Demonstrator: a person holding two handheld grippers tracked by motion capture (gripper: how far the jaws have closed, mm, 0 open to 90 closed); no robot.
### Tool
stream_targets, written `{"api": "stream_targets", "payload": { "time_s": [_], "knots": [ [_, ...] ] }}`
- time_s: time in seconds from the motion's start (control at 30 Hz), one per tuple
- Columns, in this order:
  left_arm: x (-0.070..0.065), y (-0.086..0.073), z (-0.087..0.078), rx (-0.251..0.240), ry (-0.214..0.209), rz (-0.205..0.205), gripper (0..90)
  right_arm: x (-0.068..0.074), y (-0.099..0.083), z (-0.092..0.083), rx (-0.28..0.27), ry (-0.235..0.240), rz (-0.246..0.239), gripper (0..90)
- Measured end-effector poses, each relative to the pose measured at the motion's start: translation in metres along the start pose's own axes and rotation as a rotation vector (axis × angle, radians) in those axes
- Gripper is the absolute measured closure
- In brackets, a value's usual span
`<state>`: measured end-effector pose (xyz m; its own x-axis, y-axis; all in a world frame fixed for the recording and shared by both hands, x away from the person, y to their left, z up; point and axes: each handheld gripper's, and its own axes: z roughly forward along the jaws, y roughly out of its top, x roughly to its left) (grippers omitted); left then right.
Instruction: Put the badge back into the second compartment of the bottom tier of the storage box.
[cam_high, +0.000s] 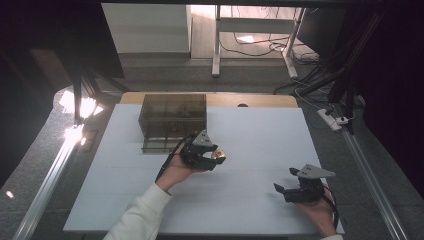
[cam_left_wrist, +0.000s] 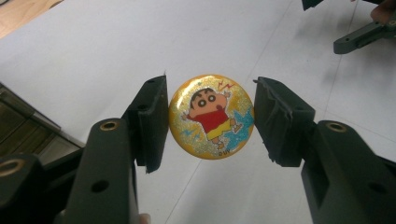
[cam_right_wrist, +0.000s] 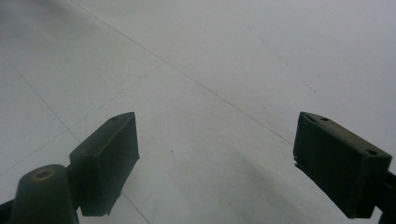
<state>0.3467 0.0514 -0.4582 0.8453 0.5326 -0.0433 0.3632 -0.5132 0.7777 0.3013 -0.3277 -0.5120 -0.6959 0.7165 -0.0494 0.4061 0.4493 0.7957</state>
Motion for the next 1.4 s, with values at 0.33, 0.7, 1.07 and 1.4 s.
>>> {"api": "stream_targets", "payload": {
  "time_s": [0.33,0.7,1.07,1.4],
  "knots": [
    [0.014,-0.006,-0.004,-0.006,0.026,-0.043,46.4,0.000,0.000,0.001,0.000,0.000,0.000,13.9],
    [0.030,-0.012,-0.012,-0.023,0.051,-0.095,46.4,0.000,0.000,0.001,0.005,-0.001,-0.002,13.9],
    [0.044,-0.017,-0.024,-0.048,0.108,-0.126,46.4,0.000,0.000,0.001,0.006,-0.002,-0.004,14.0],
    [0.059,-0.027,-0.032,-0.077,0.165,-0.153,46.4,0.000,0.000,0.001,0.006,-0.004,-0.004,14.0]
  ]
}}
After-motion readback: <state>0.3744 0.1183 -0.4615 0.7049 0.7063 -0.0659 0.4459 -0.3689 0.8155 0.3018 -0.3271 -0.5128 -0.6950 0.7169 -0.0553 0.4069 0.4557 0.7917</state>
